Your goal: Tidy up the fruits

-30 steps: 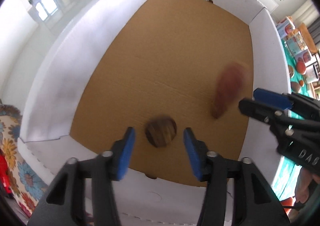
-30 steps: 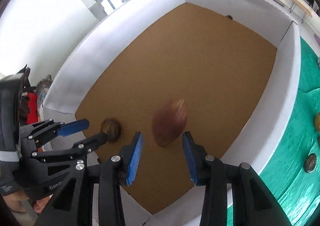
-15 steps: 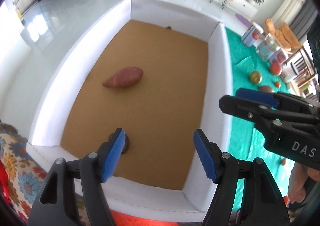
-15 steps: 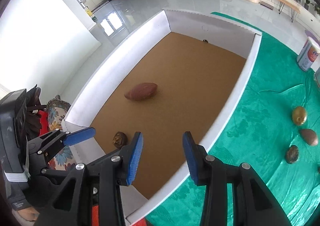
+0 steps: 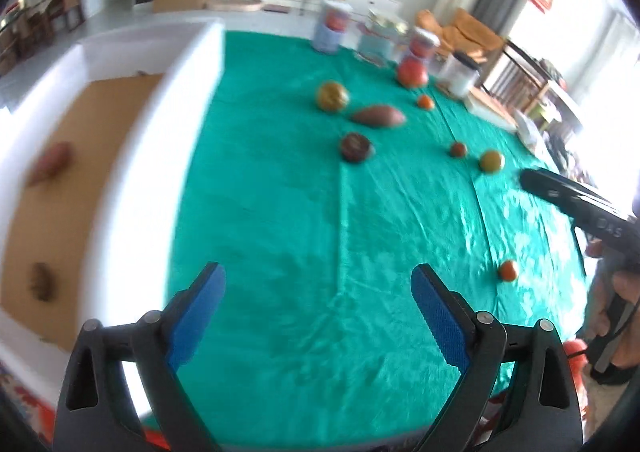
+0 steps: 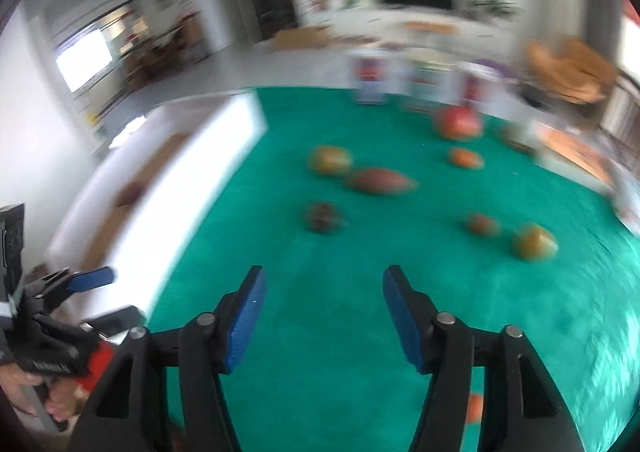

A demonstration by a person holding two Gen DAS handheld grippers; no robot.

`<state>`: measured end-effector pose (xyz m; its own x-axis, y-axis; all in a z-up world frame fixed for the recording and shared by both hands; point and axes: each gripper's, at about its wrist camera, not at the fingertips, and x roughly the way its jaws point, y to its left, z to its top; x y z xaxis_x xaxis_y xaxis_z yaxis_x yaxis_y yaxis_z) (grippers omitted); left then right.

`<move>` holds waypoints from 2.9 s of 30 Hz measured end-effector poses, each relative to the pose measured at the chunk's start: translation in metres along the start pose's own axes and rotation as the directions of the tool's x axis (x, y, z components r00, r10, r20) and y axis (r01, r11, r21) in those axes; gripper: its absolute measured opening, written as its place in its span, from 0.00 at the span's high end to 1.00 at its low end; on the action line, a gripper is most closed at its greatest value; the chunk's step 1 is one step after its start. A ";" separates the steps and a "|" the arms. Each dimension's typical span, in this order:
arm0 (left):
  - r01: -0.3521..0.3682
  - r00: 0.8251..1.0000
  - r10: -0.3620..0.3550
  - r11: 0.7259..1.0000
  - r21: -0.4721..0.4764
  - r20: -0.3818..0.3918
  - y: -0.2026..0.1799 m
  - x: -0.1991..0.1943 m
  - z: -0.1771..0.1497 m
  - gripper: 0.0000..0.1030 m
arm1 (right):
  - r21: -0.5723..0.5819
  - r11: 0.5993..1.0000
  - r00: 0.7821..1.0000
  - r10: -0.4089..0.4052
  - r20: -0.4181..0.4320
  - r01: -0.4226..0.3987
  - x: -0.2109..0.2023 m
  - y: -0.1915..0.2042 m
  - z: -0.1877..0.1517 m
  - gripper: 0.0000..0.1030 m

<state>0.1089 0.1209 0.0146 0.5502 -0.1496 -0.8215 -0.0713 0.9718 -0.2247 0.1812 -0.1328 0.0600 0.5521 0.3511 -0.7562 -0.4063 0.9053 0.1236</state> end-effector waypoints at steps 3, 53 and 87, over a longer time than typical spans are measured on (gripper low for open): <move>-0.012 1.000 0.012 0.999 0.038 0.009 -0.021 0.061 -0.012 0.09 | 0.138 0.959 0.966 -0.254 0.044 0.246 -0.008 -0.106 -0.064 0.29; -0.182 0.982 0.175 0.977 0.112 0.070 -0.079 0.170 0.032 0.00 | 0.352 0.837 0.906 -0.408 -0.107 0.419 0.083 -0.269 -0.085 0.00; -0.182 0.982 0.174 0.977 0.113 0.070 -0.079 0.171 0.032 0.00 | 0.352 0.837 0.906 -0.409 -0.107 0.419 0.082 -0.269 -0.085 0.00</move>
<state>0.2352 0.0247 -0.0915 0.5865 0.0354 -0.8092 -0.0757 0.9971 -0.0113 0.2741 -0.3673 -0.0898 0.5888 -0.0772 -0.8046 0.1474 0.9890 0.0130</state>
